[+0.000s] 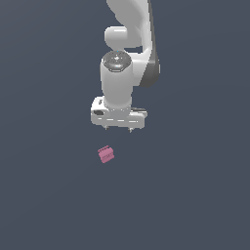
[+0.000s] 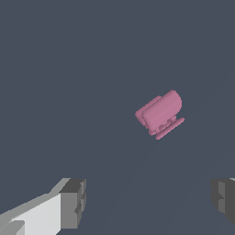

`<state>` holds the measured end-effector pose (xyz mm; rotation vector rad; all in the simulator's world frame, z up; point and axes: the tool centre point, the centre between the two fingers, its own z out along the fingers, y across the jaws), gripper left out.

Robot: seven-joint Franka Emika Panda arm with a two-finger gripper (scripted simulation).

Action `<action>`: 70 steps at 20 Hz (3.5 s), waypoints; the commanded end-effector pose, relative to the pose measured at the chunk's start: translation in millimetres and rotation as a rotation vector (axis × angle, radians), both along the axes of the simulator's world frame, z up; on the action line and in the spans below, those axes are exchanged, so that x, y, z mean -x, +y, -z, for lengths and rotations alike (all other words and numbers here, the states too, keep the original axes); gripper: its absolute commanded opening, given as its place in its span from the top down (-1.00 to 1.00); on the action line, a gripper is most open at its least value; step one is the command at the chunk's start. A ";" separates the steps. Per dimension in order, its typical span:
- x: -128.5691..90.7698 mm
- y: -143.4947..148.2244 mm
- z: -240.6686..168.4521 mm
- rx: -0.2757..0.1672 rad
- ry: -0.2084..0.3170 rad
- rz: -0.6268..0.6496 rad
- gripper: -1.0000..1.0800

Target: Pick up the object and move it to a goal position.

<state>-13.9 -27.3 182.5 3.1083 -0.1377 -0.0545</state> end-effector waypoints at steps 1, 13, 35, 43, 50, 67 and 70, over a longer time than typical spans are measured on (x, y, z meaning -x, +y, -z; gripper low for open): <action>-2.4 -3.2 4.7 -0.002 -0.002 0.050 -0.92; -19.4 -28.1 39.4 -0.013 -0.019 0.419 -0.92; -37.0 -67.6 87.8 -0.009 -0.046 0.924 -0.92; -36.8 -68.0 94.5 -0.009 -0.046 0.928 -0.92; -35.7 -68.4 128.6 -0.009 -0.046 0.932 -0.92; -36.9 -69.3 138.3 -0.009 -0.047 0.934 1.00; -37.8 -71.5 135.9 -0.009 -0.047 0.934 1.00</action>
